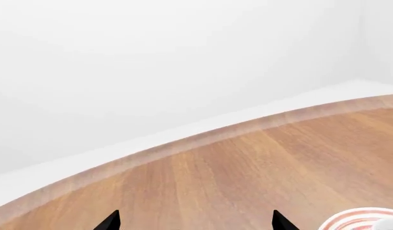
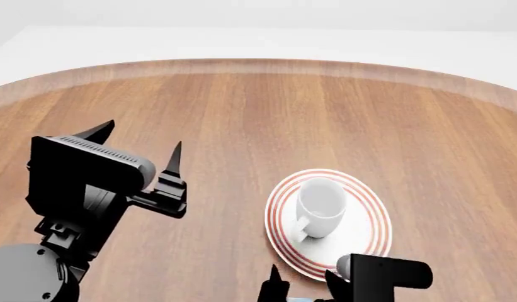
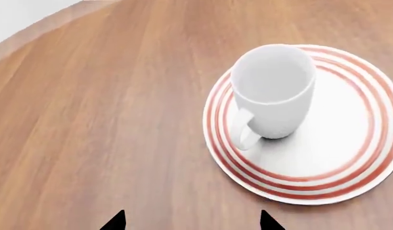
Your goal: Pick up the white mug and put it on the plate, and put the chocolate pudding to the right of the plate.
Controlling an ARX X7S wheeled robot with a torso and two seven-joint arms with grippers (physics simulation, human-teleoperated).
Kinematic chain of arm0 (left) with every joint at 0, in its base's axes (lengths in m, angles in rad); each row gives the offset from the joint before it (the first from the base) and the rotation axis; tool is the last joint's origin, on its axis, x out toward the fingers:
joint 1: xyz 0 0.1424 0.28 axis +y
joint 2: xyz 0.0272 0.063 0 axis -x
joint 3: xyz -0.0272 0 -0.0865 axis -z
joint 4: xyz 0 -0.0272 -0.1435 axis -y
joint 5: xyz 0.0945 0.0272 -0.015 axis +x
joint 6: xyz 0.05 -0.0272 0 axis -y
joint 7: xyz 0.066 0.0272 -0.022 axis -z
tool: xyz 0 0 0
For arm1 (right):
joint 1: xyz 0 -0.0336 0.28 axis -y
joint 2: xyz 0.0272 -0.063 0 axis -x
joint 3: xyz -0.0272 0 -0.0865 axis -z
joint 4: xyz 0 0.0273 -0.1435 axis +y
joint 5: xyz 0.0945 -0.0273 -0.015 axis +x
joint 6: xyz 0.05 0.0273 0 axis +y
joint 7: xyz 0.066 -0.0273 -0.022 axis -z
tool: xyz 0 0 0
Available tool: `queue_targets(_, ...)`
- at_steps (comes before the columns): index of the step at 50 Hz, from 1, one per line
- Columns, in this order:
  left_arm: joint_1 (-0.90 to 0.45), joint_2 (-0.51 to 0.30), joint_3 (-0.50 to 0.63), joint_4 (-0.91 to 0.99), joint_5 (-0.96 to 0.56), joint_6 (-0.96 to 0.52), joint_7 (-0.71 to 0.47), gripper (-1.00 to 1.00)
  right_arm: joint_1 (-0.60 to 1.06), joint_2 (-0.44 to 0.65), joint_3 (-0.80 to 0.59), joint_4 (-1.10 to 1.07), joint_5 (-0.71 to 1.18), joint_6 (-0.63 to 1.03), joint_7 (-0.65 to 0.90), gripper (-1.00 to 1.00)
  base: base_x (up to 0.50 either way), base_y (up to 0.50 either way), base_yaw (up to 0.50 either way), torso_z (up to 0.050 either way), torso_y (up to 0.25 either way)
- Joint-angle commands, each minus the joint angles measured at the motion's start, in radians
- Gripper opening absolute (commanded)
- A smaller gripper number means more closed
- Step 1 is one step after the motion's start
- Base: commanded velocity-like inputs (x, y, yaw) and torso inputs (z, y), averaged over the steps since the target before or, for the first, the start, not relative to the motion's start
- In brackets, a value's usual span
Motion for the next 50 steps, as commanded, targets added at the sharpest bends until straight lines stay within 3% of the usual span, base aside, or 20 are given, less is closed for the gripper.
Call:
queue_targets(1, 0.013, 0.026, -0.025, 0.001, 0.005, 0.015, 0.028, 1.00, -0.002, -0.037, 0.004, 0.035, 0.062, -0.003, 0.035, 1.00, 0.00, 0.00, 0.00, 0.000, 0.000)
queue_targets(50, 0.031, 0.044, -0.030, -0.009, -0.004, 0.026, 0.038, 1.00, -0.072, 0.009, -0.016, 0.062, 0.016, -0.003, 0.056, 1.00, 0.00, 0.00, 0.00, 0.000, 0.000)
